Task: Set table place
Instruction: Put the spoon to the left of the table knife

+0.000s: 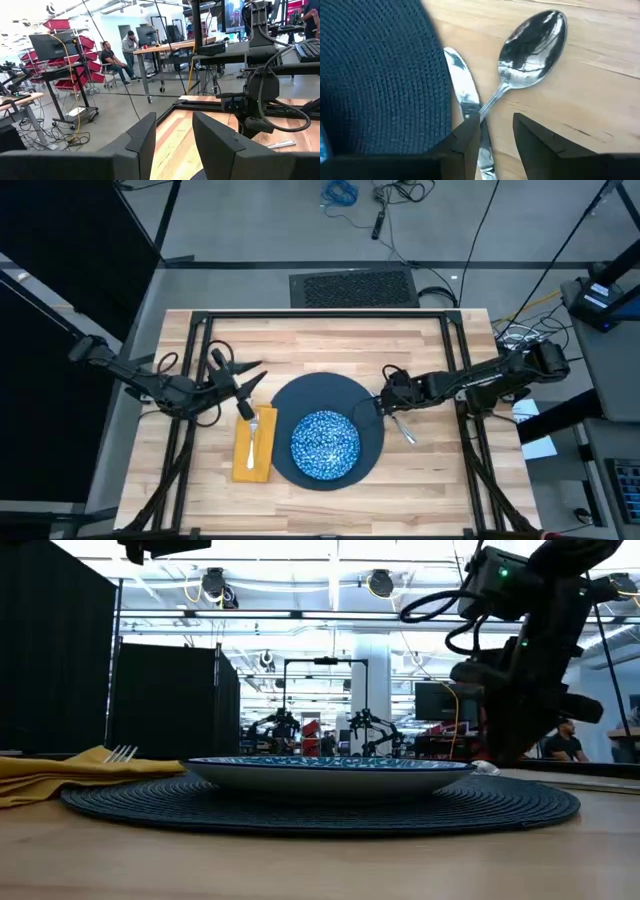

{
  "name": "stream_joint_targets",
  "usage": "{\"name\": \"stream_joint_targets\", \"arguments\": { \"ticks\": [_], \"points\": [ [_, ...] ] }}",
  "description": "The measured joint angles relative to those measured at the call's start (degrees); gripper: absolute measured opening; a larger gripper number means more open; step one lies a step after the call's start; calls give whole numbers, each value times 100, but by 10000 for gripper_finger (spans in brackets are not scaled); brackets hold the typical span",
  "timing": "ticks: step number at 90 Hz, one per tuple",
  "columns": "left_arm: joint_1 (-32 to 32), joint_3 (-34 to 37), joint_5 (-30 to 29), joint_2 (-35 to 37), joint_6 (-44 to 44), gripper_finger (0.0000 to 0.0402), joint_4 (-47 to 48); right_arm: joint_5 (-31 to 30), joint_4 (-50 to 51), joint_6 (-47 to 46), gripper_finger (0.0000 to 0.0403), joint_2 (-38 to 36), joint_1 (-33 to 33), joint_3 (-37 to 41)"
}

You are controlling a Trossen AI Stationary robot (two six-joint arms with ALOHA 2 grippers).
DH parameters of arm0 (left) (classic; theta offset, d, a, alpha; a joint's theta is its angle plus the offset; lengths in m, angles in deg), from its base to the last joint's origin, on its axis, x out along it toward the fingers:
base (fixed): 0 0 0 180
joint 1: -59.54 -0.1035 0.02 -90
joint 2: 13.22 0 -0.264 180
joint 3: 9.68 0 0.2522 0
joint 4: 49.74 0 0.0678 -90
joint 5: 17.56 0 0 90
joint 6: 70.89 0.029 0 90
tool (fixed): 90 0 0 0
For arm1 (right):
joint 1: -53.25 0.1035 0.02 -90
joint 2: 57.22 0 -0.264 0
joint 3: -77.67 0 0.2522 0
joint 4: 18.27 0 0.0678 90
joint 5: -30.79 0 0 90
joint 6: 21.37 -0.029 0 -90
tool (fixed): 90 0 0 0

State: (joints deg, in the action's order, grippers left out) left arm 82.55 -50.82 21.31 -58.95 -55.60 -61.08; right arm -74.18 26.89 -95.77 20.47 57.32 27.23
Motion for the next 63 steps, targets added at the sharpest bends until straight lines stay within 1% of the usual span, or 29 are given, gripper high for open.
{"name": "stream_joint_targets", "arguments": {
  "ticks": [17,41,56,63],
  "points": [
    [0,0,0,2,0,115,2,-22,-85,7,109,109,-2,0],
    [0,0,0,2,-2,115,6,-35,-552,46,109,724,-39,-4],
    [0,0,0,2,-2,115,11,-40,-549,43,109,772,-51,-15],
    [0,0,0,2,0,115,11,-13,-518,49,100,774,-78,-15]
  ]
}}
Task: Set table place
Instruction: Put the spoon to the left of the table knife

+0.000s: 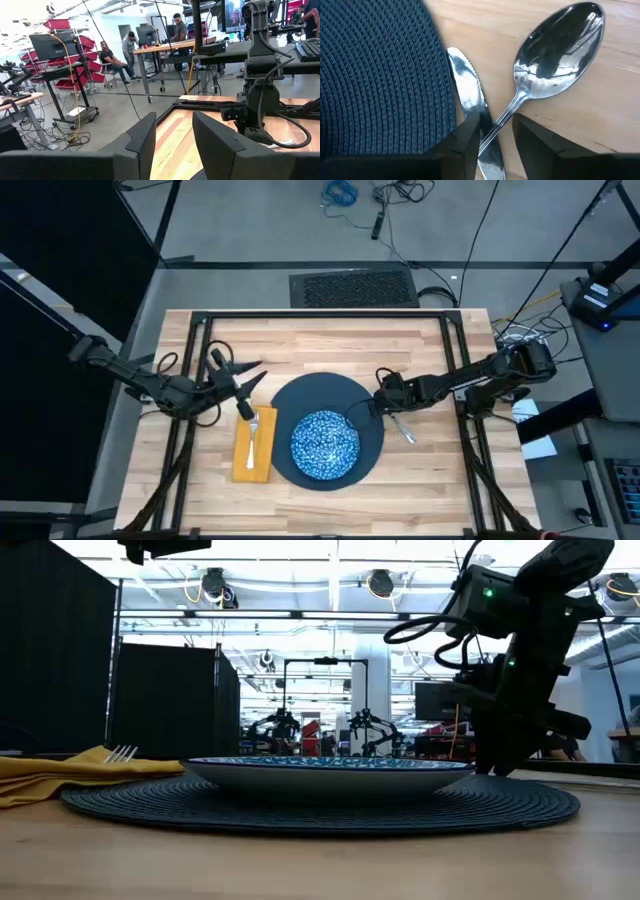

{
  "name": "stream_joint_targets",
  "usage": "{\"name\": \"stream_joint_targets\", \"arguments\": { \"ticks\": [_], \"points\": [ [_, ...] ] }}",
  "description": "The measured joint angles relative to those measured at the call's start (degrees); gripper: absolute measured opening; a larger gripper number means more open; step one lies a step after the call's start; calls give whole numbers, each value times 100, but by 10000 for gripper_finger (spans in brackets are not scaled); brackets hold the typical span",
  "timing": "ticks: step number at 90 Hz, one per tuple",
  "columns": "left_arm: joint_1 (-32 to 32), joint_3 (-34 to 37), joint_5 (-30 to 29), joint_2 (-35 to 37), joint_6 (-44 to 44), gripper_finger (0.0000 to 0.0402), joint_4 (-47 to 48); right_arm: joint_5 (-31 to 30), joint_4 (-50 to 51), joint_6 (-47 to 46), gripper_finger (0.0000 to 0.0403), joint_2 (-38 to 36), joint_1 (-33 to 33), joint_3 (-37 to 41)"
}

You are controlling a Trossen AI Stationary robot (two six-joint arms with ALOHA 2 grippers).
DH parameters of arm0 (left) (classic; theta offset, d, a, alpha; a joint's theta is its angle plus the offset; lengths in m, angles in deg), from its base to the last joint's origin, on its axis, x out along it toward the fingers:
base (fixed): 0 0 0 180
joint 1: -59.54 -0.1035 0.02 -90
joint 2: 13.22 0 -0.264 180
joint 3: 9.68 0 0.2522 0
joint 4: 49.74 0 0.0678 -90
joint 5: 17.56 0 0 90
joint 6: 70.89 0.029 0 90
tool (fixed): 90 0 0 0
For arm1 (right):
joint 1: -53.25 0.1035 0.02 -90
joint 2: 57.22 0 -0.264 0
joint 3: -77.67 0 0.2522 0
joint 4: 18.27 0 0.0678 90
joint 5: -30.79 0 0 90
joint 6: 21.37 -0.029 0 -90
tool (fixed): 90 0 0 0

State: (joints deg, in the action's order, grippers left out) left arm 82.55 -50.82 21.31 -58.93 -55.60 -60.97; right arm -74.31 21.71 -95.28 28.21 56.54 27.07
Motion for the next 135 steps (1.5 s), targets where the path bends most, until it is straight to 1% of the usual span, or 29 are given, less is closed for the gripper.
{"name": "stream_joint_targets", "arguments": {
  "ticks": [8,18,25,43,50,57,63,70,79,84,92,108,115,125,135],
  "points": [
    [0,0,0,0,0,115,-2,-1,40,77,76,2,-25,0],
    [0,0,0,0,-1,115,-2,-15,36,192,31,7,-67,2],
    [0,0,0,0,-1,115,-2,-234,-39,318,10,20,-71,0],
    [0,0,0,0,0,115,2,-324,-81,564,4,-34,-197,-29],
    [0,0,0,0,0,115,3,-469,-13,760,3,-163,-283,-162],
    [0,0,0,0,1,115,4,-748,109,995,2,-359,-431,-362],
    [0,0,0,0,0,115,5,-892,479,1183,2,-505,-586,-476],
    [0,0,0,-1,0,115,9,-774,1097,1358,2,-648,-774,-617],
    [0,0,0,0,0,115,22,-571,2203,1351,1,-698,-866,-597],
    [0,0,0,-2,2,115,25,-467,2470,1288,1,-692,-836,-533],
    [0,0,0,0,4,115,22,-245,2518,1206,1,-701,-720,-320],
    [0,0,0,0,2,115,22,-172,2251,808,0,-697,-432,132],
    [0,0,0,0,1,115,18,-202,1998,575,0,-698,-267,326],
    [0,0,0,0,0,115,-4,-408,1548,221,0,-721,7,550],
    [0,0,0,0,0,115,-2,-558,1165,-209,0,-717,323,613]
  ]
}}
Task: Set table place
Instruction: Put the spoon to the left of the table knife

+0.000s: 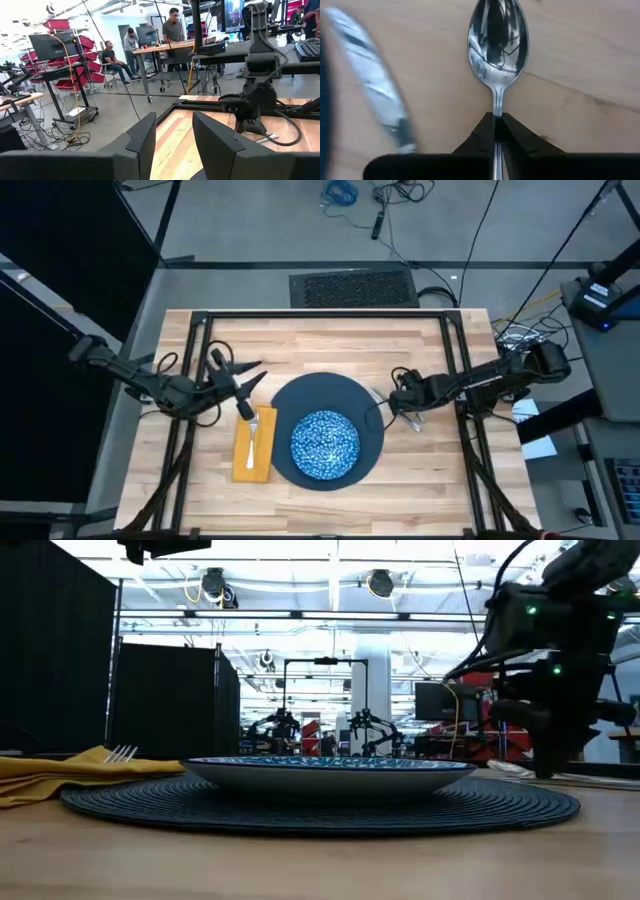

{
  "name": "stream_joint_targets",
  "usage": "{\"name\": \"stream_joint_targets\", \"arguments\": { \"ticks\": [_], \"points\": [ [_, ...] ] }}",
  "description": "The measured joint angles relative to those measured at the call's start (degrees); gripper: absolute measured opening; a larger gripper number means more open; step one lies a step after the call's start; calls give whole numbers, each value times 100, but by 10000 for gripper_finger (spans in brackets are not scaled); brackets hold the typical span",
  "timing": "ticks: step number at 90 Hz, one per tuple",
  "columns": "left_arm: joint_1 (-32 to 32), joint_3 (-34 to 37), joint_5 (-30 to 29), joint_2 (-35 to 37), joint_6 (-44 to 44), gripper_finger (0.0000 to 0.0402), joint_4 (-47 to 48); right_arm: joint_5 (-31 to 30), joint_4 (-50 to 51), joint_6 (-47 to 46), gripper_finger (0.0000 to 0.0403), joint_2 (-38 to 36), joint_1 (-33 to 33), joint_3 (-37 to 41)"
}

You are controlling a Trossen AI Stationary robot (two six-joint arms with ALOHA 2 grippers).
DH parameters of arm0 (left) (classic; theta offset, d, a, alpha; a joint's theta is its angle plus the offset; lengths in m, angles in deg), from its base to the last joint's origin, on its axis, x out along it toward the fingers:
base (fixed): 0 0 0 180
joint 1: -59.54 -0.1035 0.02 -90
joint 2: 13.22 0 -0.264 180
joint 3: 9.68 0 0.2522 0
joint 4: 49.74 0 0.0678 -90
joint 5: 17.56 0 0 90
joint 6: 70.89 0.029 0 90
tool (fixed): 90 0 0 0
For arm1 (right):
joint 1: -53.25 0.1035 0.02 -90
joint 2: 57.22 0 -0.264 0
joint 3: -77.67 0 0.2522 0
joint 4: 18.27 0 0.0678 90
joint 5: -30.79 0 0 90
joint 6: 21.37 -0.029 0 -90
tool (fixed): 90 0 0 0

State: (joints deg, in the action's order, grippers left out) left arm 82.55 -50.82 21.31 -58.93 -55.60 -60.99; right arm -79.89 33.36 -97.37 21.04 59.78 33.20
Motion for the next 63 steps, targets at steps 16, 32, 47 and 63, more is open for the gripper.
{"name": "stream_joint_targets", "arguments": {
  "ticks": [16,32,47,63],
  "points": [
    [0,0,2,0,0,115,-2,16,-127,-628,0,4,479,3],
    [0,0,2,0,-2,115,0,69,-264,-1390,0,8,1042,11],
    [0,0,4,0,-2,115,0,50,-237,-2170,0,11,1564,12],
    [0,0,4,0,-4,115,0,99,48,-2718,0,11,1807,9]
  ]
}}
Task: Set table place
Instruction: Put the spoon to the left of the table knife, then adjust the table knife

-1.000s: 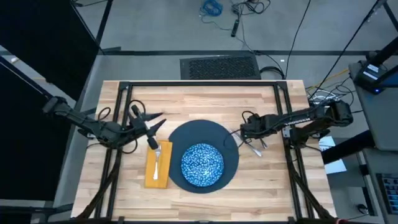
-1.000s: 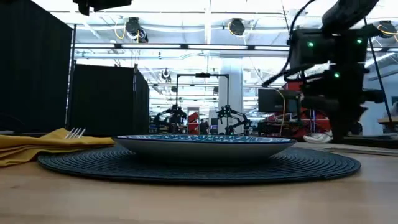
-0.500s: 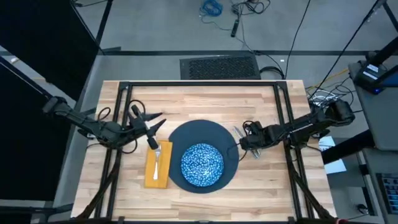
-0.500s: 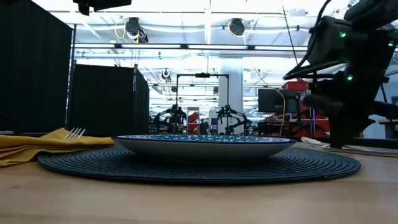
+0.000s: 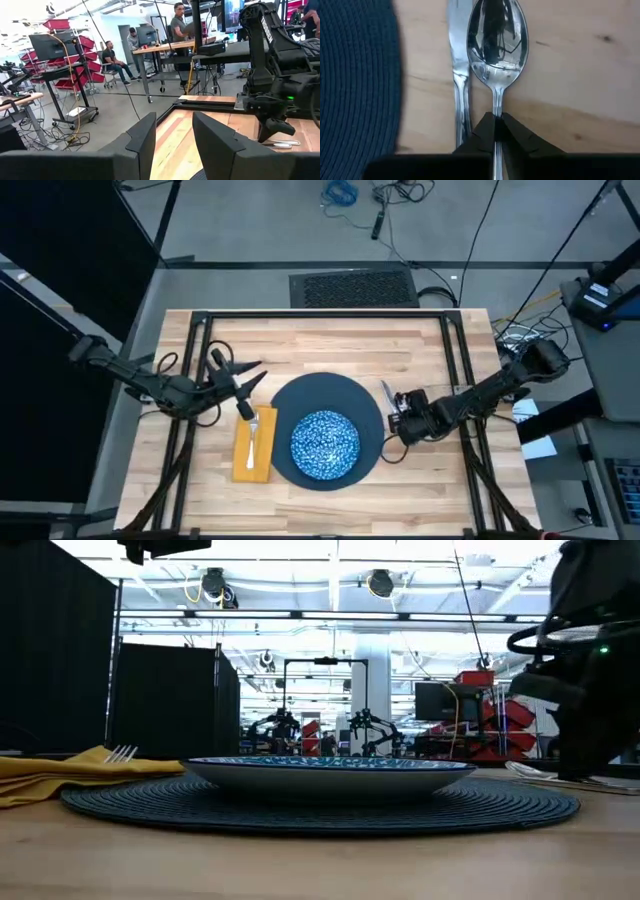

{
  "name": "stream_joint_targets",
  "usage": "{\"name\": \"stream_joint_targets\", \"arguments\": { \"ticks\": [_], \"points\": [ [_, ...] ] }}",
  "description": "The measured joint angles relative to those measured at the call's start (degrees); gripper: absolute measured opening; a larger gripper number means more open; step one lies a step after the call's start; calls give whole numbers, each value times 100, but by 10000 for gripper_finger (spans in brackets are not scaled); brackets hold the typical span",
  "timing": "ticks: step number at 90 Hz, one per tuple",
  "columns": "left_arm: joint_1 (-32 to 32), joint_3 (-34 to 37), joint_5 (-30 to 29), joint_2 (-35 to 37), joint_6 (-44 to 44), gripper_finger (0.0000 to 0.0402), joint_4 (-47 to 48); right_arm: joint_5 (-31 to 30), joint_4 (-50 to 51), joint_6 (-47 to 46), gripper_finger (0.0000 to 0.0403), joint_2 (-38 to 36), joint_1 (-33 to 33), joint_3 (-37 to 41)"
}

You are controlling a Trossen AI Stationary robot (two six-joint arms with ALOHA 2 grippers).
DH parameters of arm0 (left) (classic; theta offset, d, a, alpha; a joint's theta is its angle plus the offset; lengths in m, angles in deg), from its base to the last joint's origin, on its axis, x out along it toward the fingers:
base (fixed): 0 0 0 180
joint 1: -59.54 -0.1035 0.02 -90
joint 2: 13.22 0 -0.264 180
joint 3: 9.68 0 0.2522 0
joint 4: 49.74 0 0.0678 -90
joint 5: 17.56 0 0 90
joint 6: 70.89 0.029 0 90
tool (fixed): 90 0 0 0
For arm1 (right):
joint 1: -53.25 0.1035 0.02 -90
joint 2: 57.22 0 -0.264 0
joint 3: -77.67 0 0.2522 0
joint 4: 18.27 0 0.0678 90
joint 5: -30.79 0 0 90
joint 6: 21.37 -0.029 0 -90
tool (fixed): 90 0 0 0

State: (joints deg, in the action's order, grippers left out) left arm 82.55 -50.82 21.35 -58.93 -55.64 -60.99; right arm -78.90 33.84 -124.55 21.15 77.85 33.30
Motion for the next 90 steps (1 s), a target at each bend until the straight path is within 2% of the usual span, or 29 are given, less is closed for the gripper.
{"name": "stream_joint_targets", "arguments": {
  "ticks": [19,38,74,90],
  "points": [
    [1,0,4,0,-143,115,0,155,678,-117,0,-2,-154,-6],
    [2,0,190,0,-147,115,-4,247,769,82,5,-2,-343,-6],
    [2,0,190,0,-147,115,-2,225,793,98,92,2,-350,-26],
    [2,0,190,0,-147,115,-2,-65,1715,272,115,23,-354,-408]
  ]
}}
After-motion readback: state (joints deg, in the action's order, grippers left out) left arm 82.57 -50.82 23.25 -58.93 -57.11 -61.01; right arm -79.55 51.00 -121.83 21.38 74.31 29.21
